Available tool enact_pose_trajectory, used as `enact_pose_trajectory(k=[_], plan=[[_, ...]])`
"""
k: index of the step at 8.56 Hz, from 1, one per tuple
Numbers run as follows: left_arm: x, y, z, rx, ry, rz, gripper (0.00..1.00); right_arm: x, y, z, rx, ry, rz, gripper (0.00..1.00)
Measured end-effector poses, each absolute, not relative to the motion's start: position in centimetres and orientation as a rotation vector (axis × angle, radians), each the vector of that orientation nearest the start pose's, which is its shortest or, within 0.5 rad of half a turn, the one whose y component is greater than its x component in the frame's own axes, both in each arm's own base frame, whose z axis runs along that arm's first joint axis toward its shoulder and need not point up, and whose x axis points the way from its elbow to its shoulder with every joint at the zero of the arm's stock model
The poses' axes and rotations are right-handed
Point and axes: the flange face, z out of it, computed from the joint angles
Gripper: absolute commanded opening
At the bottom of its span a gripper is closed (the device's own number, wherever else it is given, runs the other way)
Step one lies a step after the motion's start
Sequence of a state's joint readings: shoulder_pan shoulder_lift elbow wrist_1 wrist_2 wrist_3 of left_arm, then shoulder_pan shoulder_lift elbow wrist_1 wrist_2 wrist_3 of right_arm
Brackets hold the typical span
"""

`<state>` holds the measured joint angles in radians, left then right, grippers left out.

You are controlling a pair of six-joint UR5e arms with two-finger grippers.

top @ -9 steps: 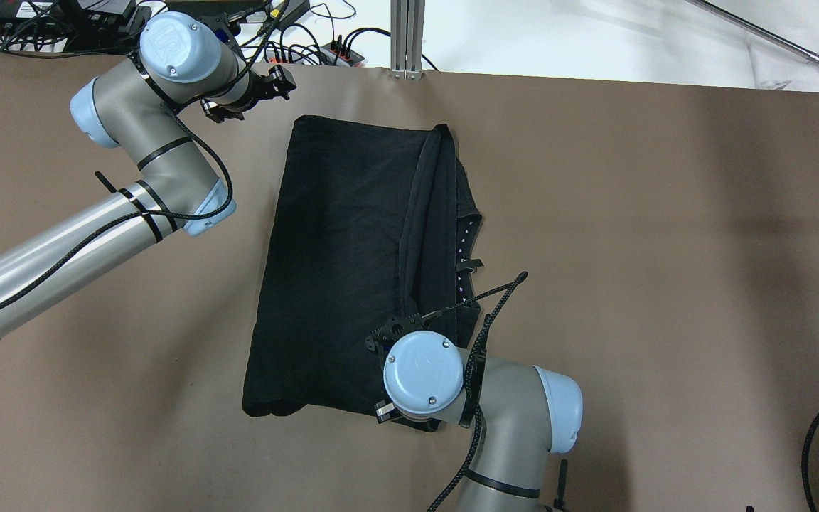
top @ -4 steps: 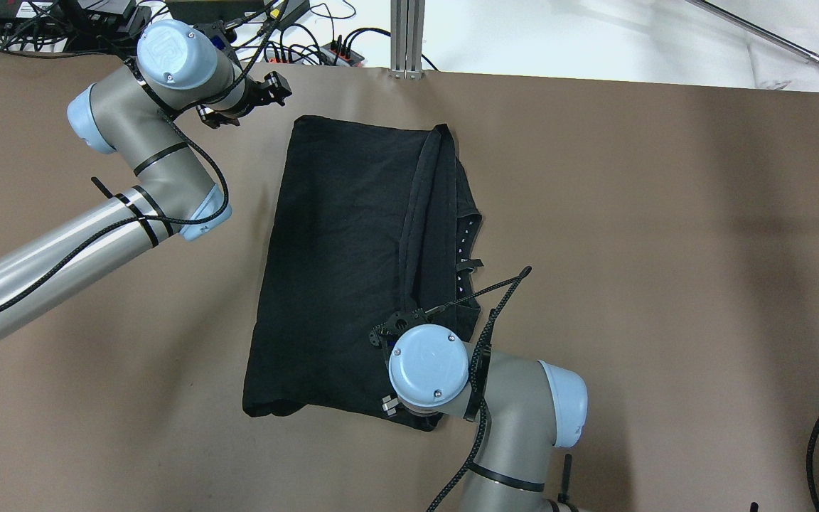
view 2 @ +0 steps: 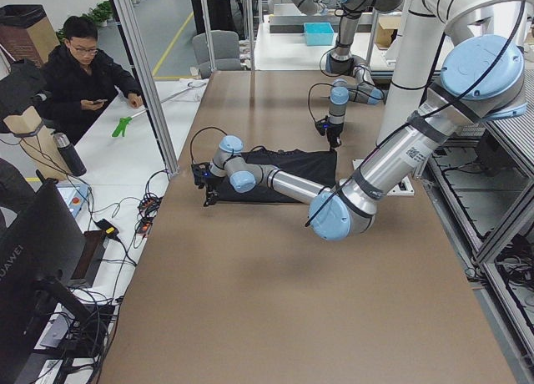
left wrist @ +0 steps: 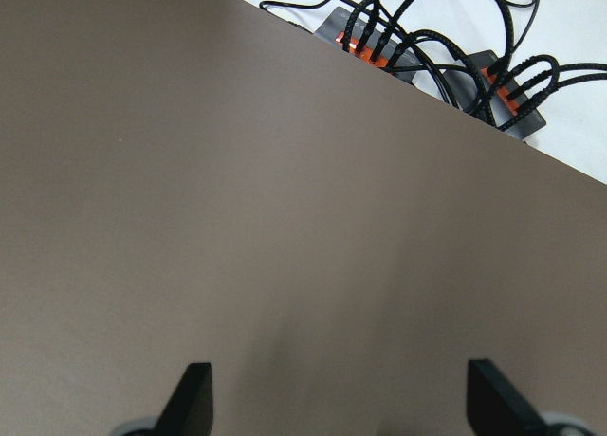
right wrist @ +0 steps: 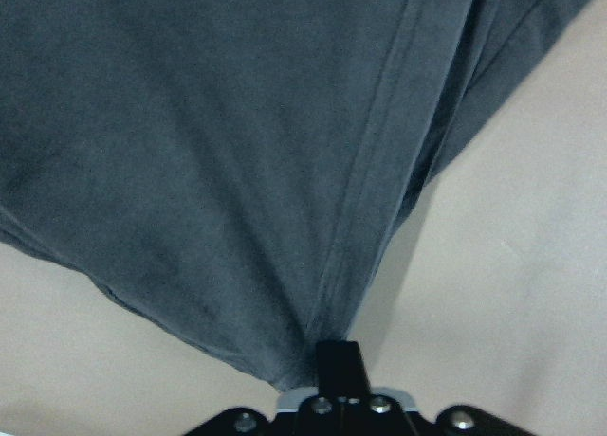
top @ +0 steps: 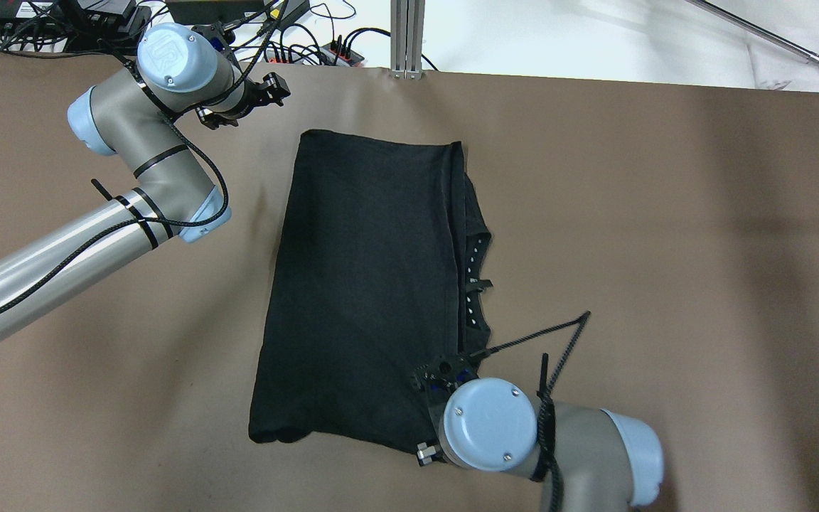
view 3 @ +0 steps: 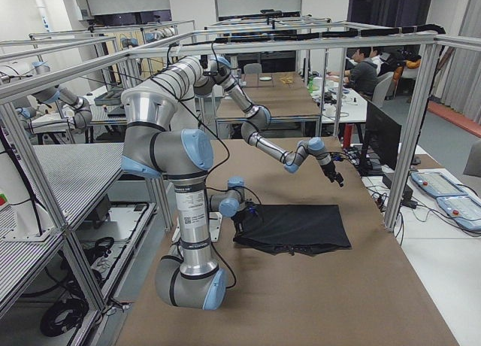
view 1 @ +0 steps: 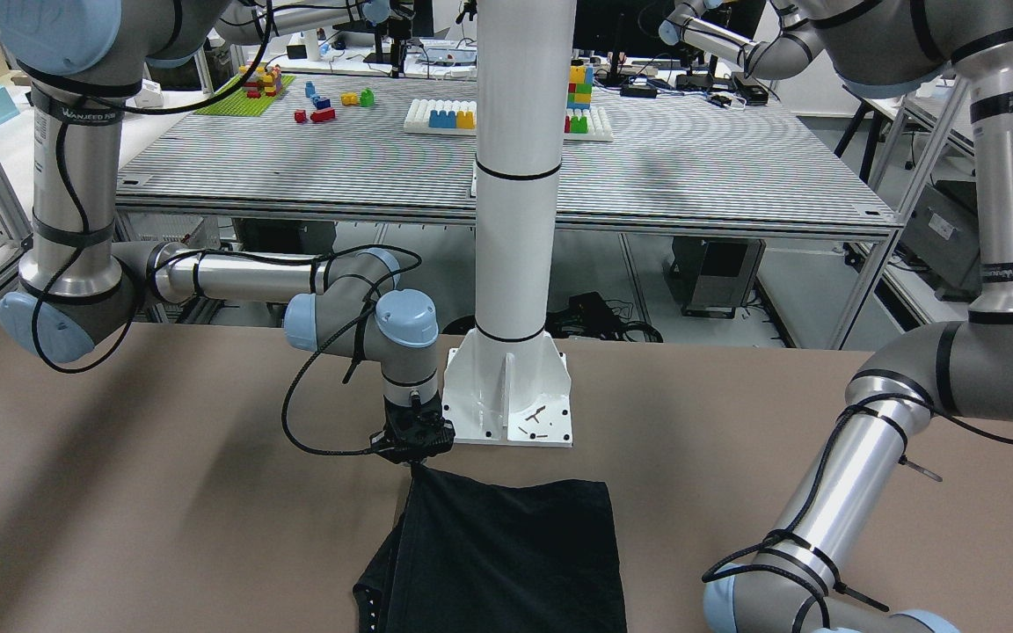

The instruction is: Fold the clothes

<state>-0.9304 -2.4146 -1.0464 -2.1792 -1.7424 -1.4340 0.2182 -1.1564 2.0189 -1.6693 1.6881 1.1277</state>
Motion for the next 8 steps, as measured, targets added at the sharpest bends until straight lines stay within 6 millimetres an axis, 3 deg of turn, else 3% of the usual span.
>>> enact_pose_trajectory(k=[2,3,5,8], plan=[[40.2,-73.3,30.2,0.339,0.894,-0.657,0.94,-52.5,-24.6,25.8,0.149,-0.753,-0.234,0.8],[40.2,-73.3,30.4,0.338,0.892,-0.657,0.94,-52.2,-25.3,25.8,0.153,-0.753,-0.22,0.94],[40.2,-73.2,30.7,0.335,0.889,-0.658,0.94,-51.8,-26.2,25.4,0.133,-0.77,-0.085,0.94],[40.4,-73.0,30.9,0.331,0.889,-0.666,0.94,-51.7,-26.5,24.1,0.039,-0.867,0.327,0.89]])
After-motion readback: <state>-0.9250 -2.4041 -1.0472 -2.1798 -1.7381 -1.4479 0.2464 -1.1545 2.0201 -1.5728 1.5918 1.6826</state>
